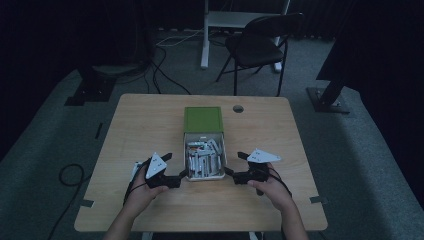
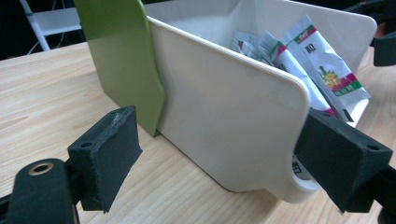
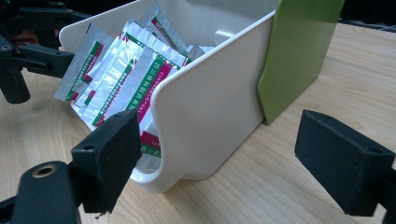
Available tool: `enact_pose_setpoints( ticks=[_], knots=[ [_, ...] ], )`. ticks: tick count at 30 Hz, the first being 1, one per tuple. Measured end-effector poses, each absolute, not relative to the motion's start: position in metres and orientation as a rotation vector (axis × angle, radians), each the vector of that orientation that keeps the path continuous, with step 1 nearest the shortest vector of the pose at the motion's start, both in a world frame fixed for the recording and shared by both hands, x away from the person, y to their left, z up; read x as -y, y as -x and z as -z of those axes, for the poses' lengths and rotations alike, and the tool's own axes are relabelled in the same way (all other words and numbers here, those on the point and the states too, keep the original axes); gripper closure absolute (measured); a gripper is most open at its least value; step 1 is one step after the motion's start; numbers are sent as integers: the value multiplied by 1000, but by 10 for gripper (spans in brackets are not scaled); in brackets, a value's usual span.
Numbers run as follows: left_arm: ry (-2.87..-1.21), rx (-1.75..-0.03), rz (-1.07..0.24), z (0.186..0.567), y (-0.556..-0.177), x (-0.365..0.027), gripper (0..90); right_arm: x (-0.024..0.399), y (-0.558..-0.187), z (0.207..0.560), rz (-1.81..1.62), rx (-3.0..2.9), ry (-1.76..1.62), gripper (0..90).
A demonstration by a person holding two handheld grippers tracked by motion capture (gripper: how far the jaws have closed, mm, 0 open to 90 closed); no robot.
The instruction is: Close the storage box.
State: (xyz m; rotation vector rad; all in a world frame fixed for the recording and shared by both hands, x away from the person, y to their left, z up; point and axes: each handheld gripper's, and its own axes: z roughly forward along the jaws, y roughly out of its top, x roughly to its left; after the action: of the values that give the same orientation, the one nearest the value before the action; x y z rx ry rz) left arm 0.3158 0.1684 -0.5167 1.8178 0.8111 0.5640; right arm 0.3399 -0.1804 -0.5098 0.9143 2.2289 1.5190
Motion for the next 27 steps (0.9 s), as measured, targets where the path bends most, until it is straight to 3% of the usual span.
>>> enact_pose_setpoints(
  ticks=[27],
  knots=[
    [-1831, -831, -592, 514, -329, -169, 151, 178, -350, 513, -1467, -2207, -947, 140]
  ],
)
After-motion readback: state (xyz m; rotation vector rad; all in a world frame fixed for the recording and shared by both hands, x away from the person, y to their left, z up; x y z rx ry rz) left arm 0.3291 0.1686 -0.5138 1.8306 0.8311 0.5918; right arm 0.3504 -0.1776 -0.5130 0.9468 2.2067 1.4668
